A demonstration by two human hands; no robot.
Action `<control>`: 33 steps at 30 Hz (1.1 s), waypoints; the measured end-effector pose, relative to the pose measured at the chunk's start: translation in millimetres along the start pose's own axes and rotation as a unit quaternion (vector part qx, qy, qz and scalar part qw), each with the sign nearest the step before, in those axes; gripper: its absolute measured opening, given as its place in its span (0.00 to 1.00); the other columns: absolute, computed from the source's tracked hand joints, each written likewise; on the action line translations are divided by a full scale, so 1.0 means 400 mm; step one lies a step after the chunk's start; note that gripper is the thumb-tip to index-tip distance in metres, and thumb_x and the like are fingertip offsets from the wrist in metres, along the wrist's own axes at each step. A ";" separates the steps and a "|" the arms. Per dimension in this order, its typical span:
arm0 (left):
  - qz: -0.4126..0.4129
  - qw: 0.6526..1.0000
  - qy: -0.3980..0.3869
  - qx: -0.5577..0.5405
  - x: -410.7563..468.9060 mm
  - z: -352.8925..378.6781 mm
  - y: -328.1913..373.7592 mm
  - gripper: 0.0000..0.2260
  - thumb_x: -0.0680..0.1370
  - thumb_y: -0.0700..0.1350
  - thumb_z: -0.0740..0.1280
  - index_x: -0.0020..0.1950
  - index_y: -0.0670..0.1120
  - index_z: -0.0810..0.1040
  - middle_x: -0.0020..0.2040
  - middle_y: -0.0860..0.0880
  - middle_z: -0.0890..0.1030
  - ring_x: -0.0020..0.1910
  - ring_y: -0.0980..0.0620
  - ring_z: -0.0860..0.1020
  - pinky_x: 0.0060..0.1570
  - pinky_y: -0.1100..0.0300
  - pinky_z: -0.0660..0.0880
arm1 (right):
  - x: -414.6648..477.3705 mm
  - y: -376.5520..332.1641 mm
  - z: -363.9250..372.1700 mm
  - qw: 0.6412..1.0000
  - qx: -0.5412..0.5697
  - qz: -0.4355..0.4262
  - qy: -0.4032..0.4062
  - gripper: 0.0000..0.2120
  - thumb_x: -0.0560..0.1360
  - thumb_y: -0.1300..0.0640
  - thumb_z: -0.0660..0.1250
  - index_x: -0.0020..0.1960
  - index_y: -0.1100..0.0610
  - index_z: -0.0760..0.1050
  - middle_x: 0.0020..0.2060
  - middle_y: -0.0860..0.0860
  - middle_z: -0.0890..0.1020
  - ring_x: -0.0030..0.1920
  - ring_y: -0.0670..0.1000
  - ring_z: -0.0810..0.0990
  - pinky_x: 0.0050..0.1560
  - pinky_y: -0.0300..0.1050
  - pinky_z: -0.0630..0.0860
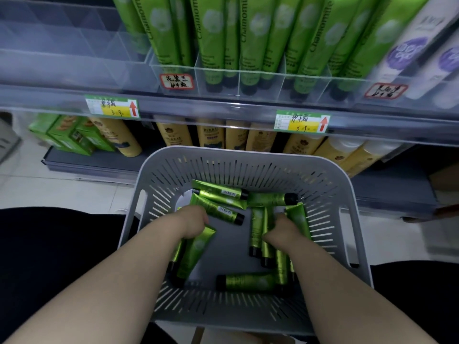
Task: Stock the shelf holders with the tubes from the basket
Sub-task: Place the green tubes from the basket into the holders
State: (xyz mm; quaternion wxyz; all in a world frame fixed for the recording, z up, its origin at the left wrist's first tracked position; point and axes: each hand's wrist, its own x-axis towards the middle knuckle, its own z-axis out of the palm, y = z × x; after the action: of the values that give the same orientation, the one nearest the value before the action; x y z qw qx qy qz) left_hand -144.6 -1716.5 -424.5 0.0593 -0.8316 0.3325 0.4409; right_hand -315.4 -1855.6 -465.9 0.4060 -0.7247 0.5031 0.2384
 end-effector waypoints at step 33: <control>0.154 0.908 0.309 -0.239 -0.239 -0.109 0.026 0.11 0.79 0.40 0.61 0.59 0.47 0.79 0.54 0.50 0.81 0.50 0.54 0.77 0.47 0.68 0.67 | -0.246 -0.123 -0.072 0.935 0.257 -0.221 0.107 0.15 0.77 0.64 0.62 0.59 0.48 0.69 0.48 0.47 0.77 0.40 0.47 0.78 0.35 0.42 0.82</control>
State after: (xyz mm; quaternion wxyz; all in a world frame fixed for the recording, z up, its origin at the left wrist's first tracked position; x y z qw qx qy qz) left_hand -157.8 -1693.6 -322.2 -0.3155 -0.8538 0.3431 0.2320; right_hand -309.0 -1818.8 -358.5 0.5646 -0.7099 0.4146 -0.0739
